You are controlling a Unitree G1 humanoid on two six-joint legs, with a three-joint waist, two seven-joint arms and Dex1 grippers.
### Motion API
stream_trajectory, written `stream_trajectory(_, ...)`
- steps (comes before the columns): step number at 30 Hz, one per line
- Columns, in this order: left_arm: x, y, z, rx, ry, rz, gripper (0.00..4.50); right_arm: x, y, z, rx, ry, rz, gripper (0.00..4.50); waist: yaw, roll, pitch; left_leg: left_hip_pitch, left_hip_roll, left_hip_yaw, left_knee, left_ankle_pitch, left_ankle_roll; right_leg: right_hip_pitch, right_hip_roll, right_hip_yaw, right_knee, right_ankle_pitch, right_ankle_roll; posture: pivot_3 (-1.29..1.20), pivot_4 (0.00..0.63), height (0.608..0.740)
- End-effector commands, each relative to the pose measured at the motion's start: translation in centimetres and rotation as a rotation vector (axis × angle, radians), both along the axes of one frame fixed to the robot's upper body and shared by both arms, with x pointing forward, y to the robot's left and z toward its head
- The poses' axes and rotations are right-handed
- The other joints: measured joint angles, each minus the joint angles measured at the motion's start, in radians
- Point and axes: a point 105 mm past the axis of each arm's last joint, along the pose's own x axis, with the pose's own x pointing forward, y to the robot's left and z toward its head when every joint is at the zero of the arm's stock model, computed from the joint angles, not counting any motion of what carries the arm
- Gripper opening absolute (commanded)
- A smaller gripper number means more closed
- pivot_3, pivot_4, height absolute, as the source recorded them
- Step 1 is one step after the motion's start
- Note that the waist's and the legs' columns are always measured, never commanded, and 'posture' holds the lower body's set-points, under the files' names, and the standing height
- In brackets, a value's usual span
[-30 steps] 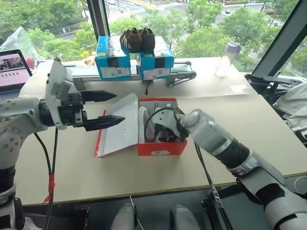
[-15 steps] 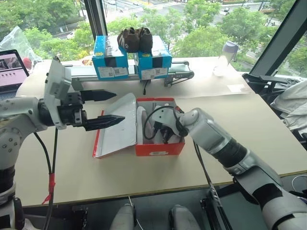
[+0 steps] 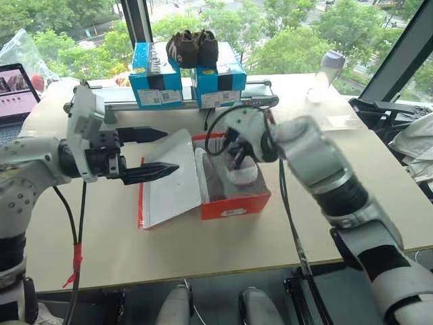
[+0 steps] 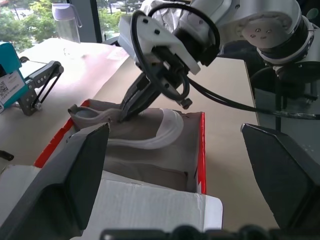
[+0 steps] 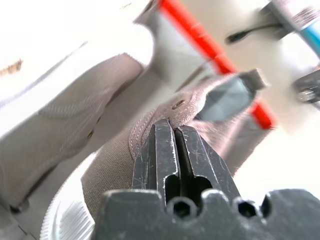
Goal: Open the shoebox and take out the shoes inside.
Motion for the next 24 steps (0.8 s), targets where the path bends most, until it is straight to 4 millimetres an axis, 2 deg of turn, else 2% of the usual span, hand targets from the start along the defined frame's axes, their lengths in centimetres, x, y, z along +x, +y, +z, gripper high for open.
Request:
stream_trajectory(1, 0.1, -0.2, 1.0, 0.003, -0.060, -0.021, 4.50, -0.5, -0.7, 4.2, 0.066, -0.104, -0.013, 0.01, 0.000, 0.000, 0.000, 0.000, 0.000, 0.000, 0.000, 0.000, 0.000, 0.000, 0.000, 0.000, 0.000, 0.000, 0.000, 0.00, 0.150, 0.740)
stream_trajectory(6, 0.4, -0.5, 1.1, 0.006, -0.061, -0.041, 4.50, -0.9, -2.4, 7.0, 0.178, -0.107, -0.045, 0.01, 0.000, 0.001, 0.002, 0.000, 0.000, 0.000, 0.000, 0.000, 0.000, 0.000, 0.000, 0.000, 0.000, 0.000, 0.000, 0.00, 0.150, 0.740)
stream_trajectory(9, 0.5, -0.7, 1.0, 0.009, -0.054, -0.064, 4.50, -0.8, -5.2, 9.1, 0.205, -0.167, -0.083, 0.01, 0.004, 0.001, 0.002, 0.000, 0.000, 0.000, 0.000, 0.000, 0.000, 0.000, 0.000, 0.000, 0.000, 0.000, 0.000, 0.00, 0.150, 0.740)
stream_trajectory(10, 0.5, -0.8, 1.0, 0.013, -0.049, -0.075, 4.50, -0.3, -6.7, 9.6, 0.194, -0.203, -0.122, 0.01, 0.006, 0.001, 0.002, 0.000, 0.000, 0.000, 0.000, 0.000, 0.000, 0.000, 0.000, 0.000, 0.000, 0.000, 0.000, 0.00, 0.150, 0.740)
stream_trajectory(12, 0.6, -1.0, 0.8, 0.025, -0.045, -0.093, 4.50, 0.5, -9.4, 9.6, 0.180, -0.222, -0.179, 0.01, 0.009, 0.001, 0.002, -0.001, 0.000, 0.000, 0.001, 0.000, 0.000, 0.000, 0.000, 0.000, 0.000, 0.000, 0.000, 0.00, 0.150, 0.740)
stream_trajectory(14, 0.7, -1.1, 0.8, 0.031, -0.043, -0.102, 4.50, 1.2, -12.1, 8.6, 0.133, -0.230, -0.233, 0.01, 0.012, 0.001, 0.002, -0.001, 0.000, 0.001, 0.001, 0.000, 0.000, 0.001, 0.000, 0.000, 0.000, 0.000, 0.000, 0.00, 0.150, 0.740)
stream_trajectory(17, 0.8, -1.2, 0.8, 0.037, -0.040, -0.119, 4.50, 1.7, -14.8, 7.2, 0.179, -0.213, -0.275, 0.01, 0.012, 0.001, 0.002, -0.001, 0.000, 0.001, 0.002, 0.000, 0.000, 0.001, 0.000, 0.000, -0.001, 0.000, 0.000, 0.00, 0.150, 0.740)
stream_trajectory(19, 0.9, -1.3, 0.7, 0.047, -0.038, -0.127, 4.50, 1.7, -16.5, 5.2, 0.216, -0.199, -0.279, 0.01, 0.007, 0.001, 0.002, -0.001, 0.000, 0.002, 0.002, 0.000, 0.000, 0.001, 0.000, 0.001, 0.000, 0.000, 0.000, 0.00, 0.150, 0.740)
stream_trajectory(22, 1.0, -1.5, 0.7, 0.054, -0.037, -0.134, 4.50, 1.4, -19.4, 1.2, 0.240, -0.155, -0.293, 0.01, 0.009, 0.001, 0.003, -0.001, 0.000, 0.002, 0.001, 0.000, 0.000, 0.001, 0.000, 0.001, 0.000, 0.000, 0.000, 0.00, 0.150, 0.740)
stream_trajectory(24, 1.1, -1.5, 0.7, 0.058, -0.037, -0.135, 4.50, 1.2, -20.6, -0.4, 0.243, -0.143, -0.310, 0.01, 0.009, 0.003, 0.004, -0.001, 0.000, 0.002, 0.002, 0.000, 0.000, 0.001, -0.001, 0.001, 0.000, 0.000, 0.001, 0.00, 0.150, 0.740)
